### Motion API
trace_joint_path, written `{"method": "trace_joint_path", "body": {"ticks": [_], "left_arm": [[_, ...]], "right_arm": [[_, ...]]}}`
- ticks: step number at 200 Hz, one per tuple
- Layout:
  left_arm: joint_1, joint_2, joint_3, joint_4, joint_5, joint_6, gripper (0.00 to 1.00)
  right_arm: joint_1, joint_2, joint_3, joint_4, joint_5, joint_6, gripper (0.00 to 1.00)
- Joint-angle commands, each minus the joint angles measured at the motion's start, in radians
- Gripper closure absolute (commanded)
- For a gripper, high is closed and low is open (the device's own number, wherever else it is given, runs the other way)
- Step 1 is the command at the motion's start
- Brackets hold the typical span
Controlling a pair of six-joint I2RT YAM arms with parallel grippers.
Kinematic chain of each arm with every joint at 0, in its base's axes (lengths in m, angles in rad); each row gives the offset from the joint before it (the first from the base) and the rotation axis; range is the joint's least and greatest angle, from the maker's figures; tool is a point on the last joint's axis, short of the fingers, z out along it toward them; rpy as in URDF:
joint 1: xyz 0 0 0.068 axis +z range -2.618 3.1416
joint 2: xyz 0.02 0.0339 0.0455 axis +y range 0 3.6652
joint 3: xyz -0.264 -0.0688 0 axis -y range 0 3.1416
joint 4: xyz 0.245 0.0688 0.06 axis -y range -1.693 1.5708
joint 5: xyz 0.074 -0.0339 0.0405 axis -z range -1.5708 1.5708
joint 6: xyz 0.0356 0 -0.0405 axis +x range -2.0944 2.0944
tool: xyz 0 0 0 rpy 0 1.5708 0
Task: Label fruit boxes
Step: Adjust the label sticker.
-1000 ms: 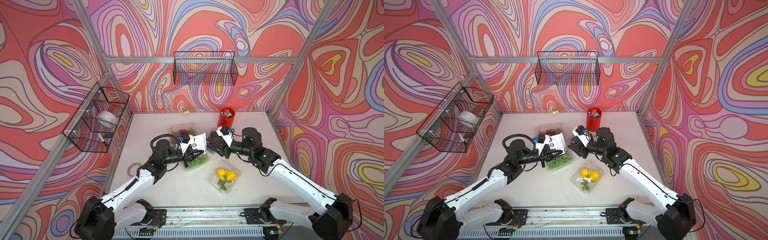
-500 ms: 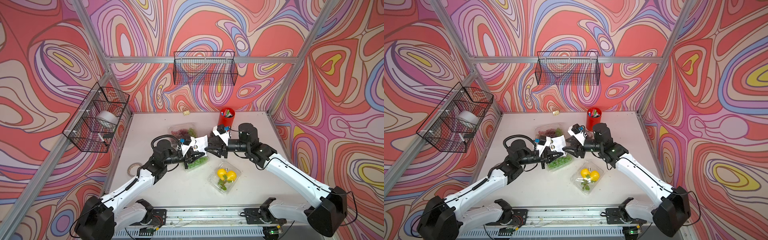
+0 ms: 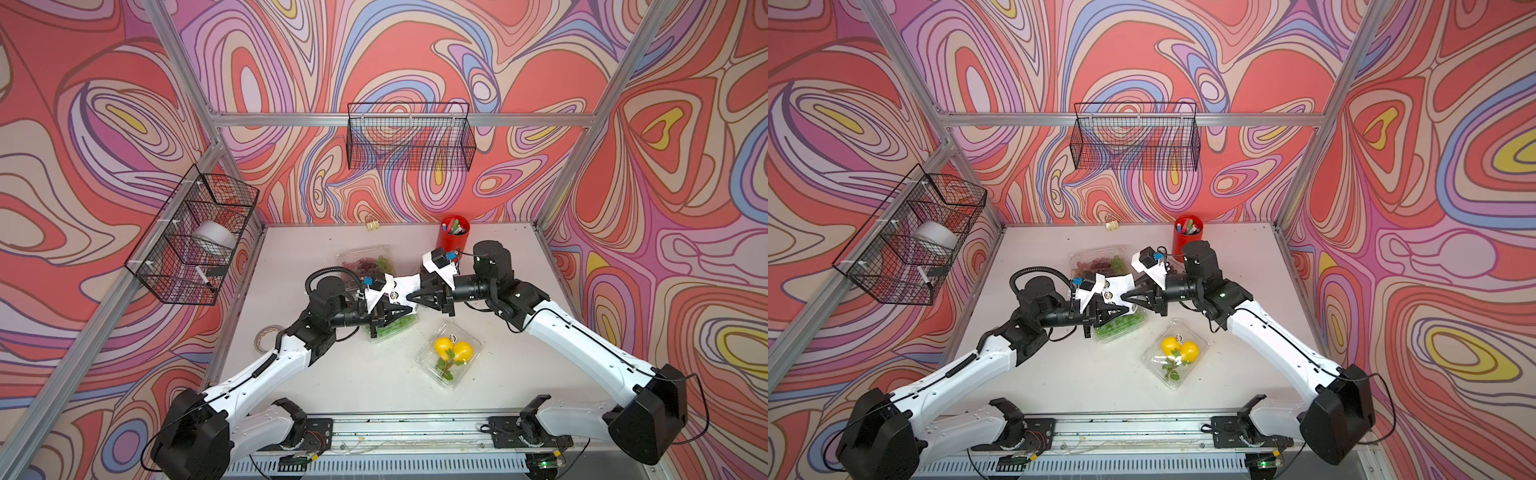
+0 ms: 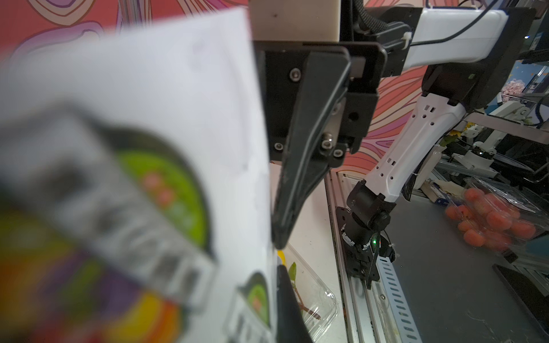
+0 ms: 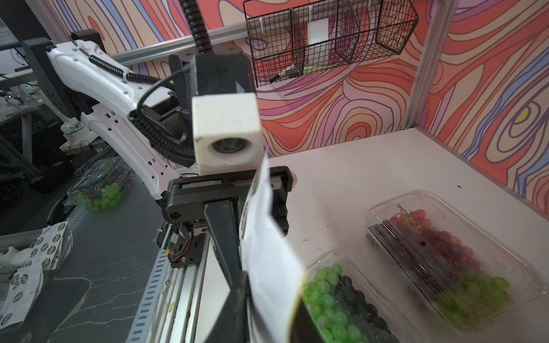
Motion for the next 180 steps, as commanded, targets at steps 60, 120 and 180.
{"method": "trace_joint_path", "body": {"ticks": [60,120,180], "left_arm": [[-0.008,-0.024,0.013,0.032,-0.042,-0.026,0.76],[-0.008,-0.044,0.04,-0.007,-0.054,-0.015,0.84],[-0.008,-0.047,0.049,-0.057,-0.05,0.013,1.0]], "right_arm": [[-0.015,-0.082,-0.047,-0.032,0.075,-0.004,1.0],[-0.015,-0.076,-0.053,-0.032,0.085,0.019,1.0],[-0.017,-0.096,-0.054,-0.066,0.065,0.004,0.79]]}}
